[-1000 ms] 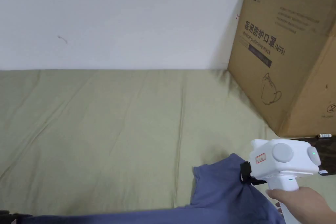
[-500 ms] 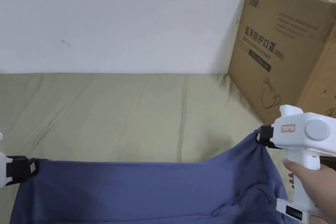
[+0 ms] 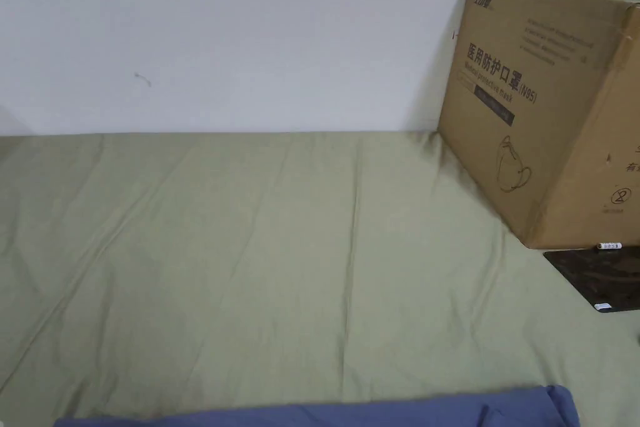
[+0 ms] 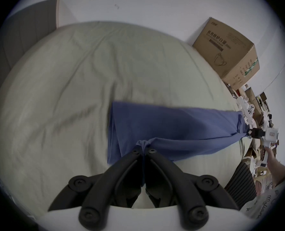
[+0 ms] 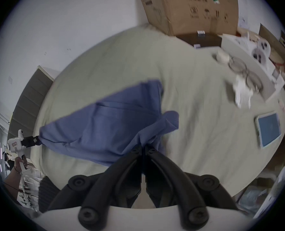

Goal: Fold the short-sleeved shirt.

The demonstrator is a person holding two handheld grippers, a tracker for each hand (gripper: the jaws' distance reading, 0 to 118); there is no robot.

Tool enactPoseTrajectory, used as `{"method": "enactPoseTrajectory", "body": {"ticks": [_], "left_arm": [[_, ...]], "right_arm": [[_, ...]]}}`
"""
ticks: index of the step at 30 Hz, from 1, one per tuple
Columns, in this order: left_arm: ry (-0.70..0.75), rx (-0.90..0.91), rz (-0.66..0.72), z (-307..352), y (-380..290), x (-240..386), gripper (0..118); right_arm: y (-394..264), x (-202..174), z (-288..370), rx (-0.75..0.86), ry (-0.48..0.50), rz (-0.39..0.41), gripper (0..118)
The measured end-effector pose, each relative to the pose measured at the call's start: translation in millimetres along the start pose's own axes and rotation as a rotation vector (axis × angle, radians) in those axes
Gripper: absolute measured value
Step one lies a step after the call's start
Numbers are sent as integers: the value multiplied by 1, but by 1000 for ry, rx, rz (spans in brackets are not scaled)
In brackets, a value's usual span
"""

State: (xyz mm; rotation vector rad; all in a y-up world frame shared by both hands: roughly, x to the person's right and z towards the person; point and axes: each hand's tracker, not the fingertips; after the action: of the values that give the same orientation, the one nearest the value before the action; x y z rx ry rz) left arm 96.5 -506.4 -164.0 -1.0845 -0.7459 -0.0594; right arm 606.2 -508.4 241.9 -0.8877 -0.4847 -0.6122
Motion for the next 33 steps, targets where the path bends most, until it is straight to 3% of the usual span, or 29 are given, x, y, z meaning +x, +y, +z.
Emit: {"method": "enactPoseTrajectory", "body": {"ticks": [3, 4, 6, 7, 10, 13, 17, 19, 20, 21, 22, 23, 24, 25, 27, 31, 33], "left_arm": [[27, -4, 26, -8, -6, -6, 24], [21, 1, 42, -5, -6, -8, 49], [-2, 3, 73, 4, 0, -7, 103], [8, 15, 69, 13, 2, -3, 108], [8, 132, 47, 50, 17, 15, 106], [-14, 355, 26, 98, 25, 50, 106], [110, 707, -35, 146, 19, 108, 105], [173, 866, -76, 150, 10, 125, 96], [189, 927, -92, 153, 4, 135, 84], [202, 963, -105, 154, -1, 143, 63], [201, 982, -113, 152, -3, 151, 18], [215, 984, -119, 151, -5, 158, 18], [227, 975, -128, 147, -6, 163, 7], [224, 991, -141, 145, -7, 165, 0], [140, 944, -132, 146, -4, 165, 0], [167, 922, -147, 153, 4, 159, 0], [112, 787, -96, 159, 23, 135, 0]], "right_arm": [[-3, 8, -17, 79, -12, 12, 3], [2, 3, -18, 88, -45, 27, 20], [9, -12, -11, 88, -76, 81, 89], [15, -18, -7, 71, -84, 130, 107], [30, -50, 24, 141, -15, 241, 107], [38, -95, 68, 357, 44, 308, 107], [25, -153, 115, 813, 122, 290, 107], [16, -176, 120, 987, 59, 286, 103], [14, -185, 119, 1035, 4, 296, 90], [14, -193, 117, 1044, -25, 295, 56], [14, -197, 116, 1049, -24, 298, 8], [16, -202, 111, 1040, -14, 293, 8], [19, -205, 108, 1035, -35, 276, 0], [18, -205, 107, 1035, -44, 248, 0], [24, -200, 106, 997, 19, 249, 0], [25, -202, 109, 1013, -64, 260, 0], [25, -200, 112, 1032, -93, 248, 0]]}}
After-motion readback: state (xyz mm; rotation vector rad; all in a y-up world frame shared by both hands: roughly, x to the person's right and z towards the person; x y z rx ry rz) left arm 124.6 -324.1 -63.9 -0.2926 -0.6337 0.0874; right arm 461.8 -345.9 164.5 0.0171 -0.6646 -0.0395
